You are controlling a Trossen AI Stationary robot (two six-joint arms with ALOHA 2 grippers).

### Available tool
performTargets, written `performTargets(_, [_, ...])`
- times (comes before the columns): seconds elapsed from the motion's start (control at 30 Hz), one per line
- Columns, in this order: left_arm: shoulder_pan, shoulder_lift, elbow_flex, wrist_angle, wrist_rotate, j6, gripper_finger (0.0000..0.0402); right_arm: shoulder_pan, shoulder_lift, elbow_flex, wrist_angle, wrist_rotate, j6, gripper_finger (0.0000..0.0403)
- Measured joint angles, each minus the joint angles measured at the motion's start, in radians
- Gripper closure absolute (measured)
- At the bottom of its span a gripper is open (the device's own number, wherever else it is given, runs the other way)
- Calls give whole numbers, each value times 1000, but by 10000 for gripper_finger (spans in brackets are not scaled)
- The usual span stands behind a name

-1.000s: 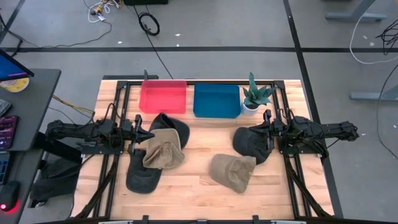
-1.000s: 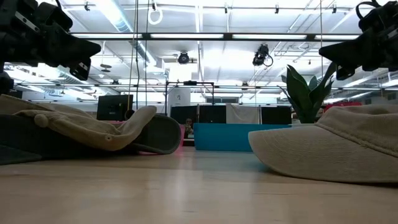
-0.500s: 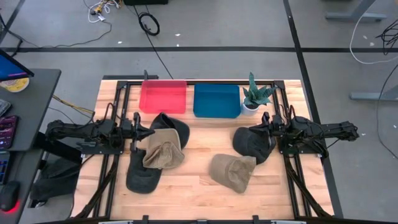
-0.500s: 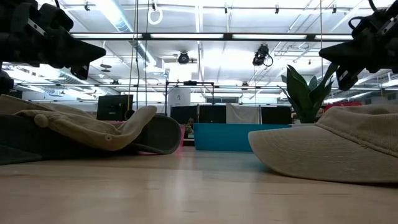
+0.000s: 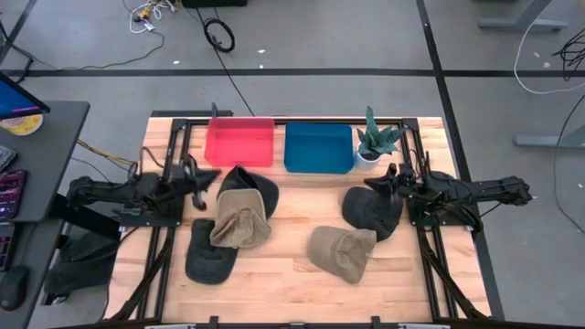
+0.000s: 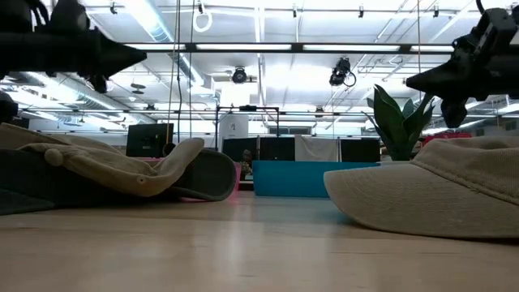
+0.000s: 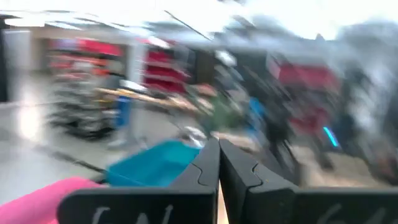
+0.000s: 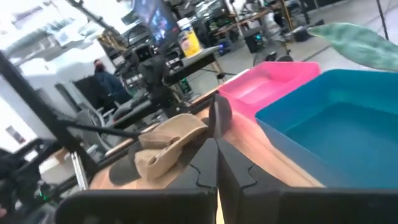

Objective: Pick & Place hat
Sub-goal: Put the left light brown cap into the blue bin

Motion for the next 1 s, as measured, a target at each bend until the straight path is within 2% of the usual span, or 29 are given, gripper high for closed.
performTargets(0.1, [0, 0, 0, 172, -147, -26, 394, -5, 30, 0, 141, 0, -25, 401])
performTargets(0.2, [0, 0, 11, 315, -174, 80, 394, -11, 70, 41, 240, -1, -125, 401])
performTargets(0.33, [0, 32, 112, 278, -201, 172, 394, -14, 146, 175, 196, -7, -297, 401])
performTargets(0.5, [0, 180, 284, 204, -242, 188, 394, -15, 267, 368, 144, 2, -472, 401])
performTargets(0.6, [0, 302, 392, 197, -269, 189, 394, -15, 329, 485, 140, 59, -558, 401])
performTargets(0.67, [0, 381, 473, 182, -270, 190, 394, -18, 364, 562, 140, 135, -609, 401])
performTargets(0.8, [0, 524, 665, 48, -270, 191, 394, -39, 417, 703, 119, 248, -654, 401])
performTargets(1.0, [0, 676, 907, -348, -280, 109, 394, -61, 447, 893, -142, 265, -573, 401])
